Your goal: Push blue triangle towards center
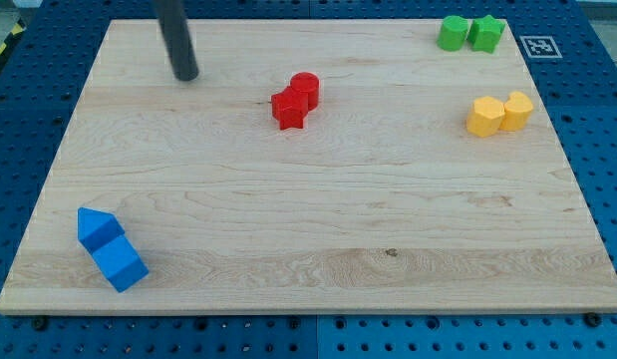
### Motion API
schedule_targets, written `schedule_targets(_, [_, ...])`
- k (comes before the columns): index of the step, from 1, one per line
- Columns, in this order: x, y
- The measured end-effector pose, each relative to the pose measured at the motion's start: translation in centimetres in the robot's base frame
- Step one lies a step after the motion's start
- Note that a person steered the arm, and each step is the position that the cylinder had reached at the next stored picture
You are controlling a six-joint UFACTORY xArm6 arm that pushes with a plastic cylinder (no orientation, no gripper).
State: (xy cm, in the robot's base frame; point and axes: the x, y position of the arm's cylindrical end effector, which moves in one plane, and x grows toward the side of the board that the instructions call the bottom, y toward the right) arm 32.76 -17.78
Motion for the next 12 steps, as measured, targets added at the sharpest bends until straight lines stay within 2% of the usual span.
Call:
schedule_targets(6, [18.1,-9.4])
schedule_targets(7, [21.3,-9.4])
schedule_targets(8, [25.0,-7.1])
schedule_targets(9, [26.3,-2.9])
schedule_targets(11, [24.5,-3.7])
schedule_targets(12, [25.4,-4.0])
